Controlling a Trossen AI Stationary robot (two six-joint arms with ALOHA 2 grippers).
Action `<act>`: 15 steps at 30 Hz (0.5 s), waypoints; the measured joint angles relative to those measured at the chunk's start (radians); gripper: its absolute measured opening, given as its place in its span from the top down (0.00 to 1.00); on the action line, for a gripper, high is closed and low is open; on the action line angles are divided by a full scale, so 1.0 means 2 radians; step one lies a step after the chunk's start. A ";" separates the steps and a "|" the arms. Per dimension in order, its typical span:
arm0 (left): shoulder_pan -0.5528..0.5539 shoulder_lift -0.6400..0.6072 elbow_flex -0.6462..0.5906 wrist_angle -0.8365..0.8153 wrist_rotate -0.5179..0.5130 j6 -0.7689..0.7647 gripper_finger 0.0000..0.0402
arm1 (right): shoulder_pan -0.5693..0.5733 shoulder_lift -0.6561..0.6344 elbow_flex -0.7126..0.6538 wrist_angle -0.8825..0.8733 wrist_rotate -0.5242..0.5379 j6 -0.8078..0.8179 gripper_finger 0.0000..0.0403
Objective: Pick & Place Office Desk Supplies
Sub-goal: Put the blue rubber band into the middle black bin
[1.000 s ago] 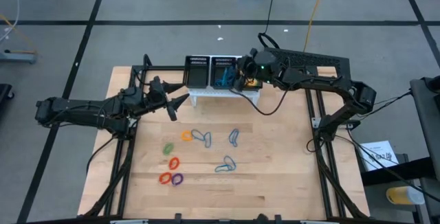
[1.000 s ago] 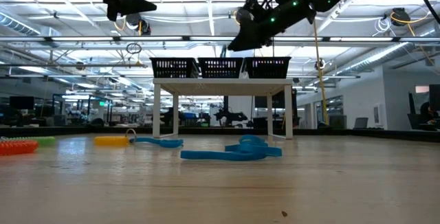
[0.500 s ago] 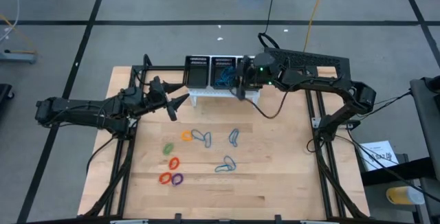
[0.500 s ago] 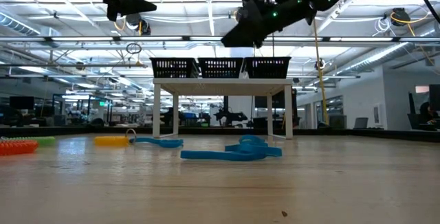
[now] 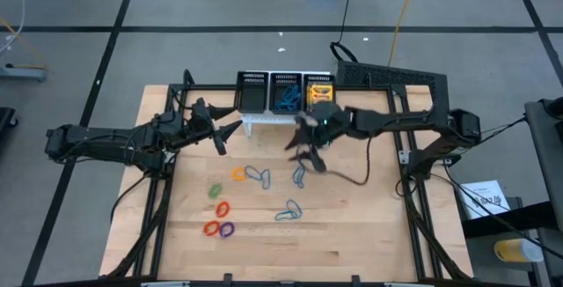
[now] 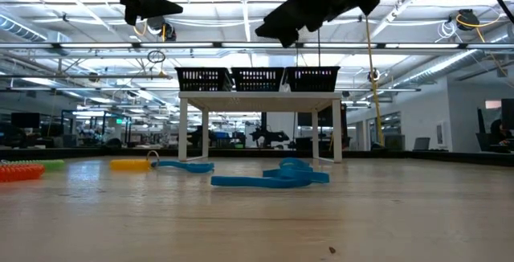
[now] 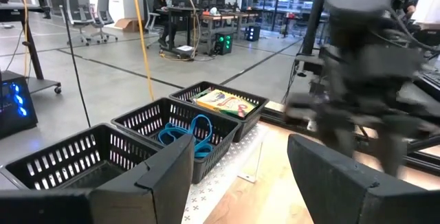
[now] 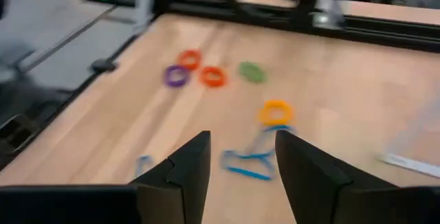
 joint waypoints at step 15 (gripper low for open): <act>0.000 0.000 0.000 0.000 0.000 0.000 0.39 | 0.096 0.005 -0.162 0.154 0.167 0.005 0.65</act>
